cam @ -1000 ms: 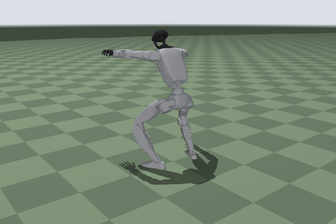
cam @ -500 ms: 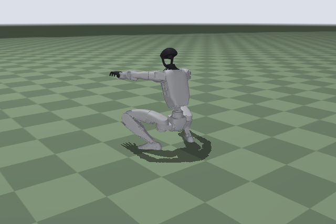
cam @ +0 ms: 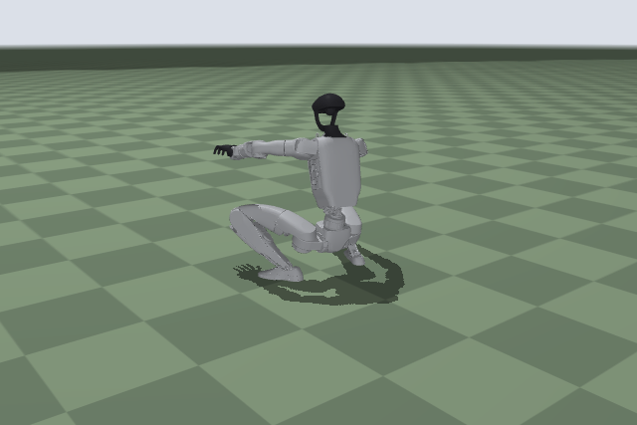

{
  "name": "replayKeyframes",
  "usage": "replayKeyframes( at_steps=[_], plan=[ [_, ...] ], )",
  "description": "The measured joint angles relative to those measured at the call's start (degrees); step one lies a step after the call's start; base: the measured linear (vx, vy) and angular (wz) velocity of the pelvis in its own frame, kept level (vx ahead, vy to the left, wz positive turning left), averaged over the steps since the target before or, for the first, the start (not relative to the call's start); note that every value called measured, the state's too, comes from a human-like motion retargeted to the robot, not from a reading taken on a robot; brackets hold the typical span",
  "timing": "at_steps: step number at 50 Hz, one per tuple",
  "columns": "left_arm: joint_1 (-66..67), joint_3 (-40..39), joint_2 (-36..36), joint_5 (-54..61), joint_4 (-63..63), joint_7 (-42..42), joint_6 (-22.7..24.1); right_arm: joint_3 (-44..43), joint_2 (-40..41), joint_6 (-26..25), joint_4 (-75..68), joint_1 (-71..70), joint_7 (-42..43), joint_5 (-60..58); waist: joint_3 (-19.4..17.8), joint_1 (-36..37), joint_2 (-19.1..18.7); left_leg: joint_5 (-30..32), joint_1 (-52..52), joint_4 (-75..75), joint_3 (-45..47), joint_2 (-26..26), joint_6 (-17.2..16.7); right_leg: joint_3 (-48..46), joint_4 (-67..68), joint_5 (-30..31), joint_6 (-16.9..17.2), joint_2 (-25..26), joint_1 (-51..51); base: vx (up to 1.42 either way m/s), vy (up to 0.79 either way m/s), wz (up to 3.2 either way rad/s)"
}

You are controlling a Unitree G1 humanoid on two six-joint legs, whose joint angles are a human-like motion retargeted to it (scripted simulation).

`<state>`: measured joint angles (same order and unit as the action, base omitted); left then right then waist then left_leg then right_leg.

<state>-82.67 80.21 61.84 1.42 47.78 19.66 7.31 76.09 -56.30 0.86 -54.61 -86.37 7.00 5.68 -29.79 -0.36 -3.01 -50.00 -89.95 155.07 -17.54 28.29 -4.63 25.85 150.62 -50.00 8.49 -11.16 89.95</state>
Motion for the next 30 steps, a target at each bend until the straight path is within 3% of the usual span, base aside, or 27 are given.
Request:
replayKeyframes(
  at_steps=[8,19,30],
  plan=[
    [-0.9,0.0,-0.3,-0.6,-0.1,0.1,0.5,1.9,0.3,0.0,-0.3,-2.3,0.0,-0.5,0.0,-0.7,-0.1,0.0,0.0,1.4,-0.2,-0.8,0.0,2.4,1.6,0.0,1.8,0.9,0.0,0.0,0.0,0.0],
    [-3.9,0.0,1.1,0.9,-0.9,0.9,1.1,4.0,-1.4,0.9,1.6,-6.4,0.1,-1.3,0.0,-1.2,-1.3,0.1,0.0,-0.3,1.4,-0.6,0.5,0.6,-0.5,0.0,0.5,-1.1,0.0,0.0,0.0,0.0],
    [-1.7,0.0,-0.2,-2.2,-0.4,0.4,0.9,4.1,0.1,0.5,1.6,-4.4,0.0,-3.8,0.0,-0.1,-1.7,0.0,0.0,1.4,-0.6,-1.4,-0.4,2.0,1.8,0.0,1.0,0.5,0.0,0.0,0.0,0.0]
  ],
)
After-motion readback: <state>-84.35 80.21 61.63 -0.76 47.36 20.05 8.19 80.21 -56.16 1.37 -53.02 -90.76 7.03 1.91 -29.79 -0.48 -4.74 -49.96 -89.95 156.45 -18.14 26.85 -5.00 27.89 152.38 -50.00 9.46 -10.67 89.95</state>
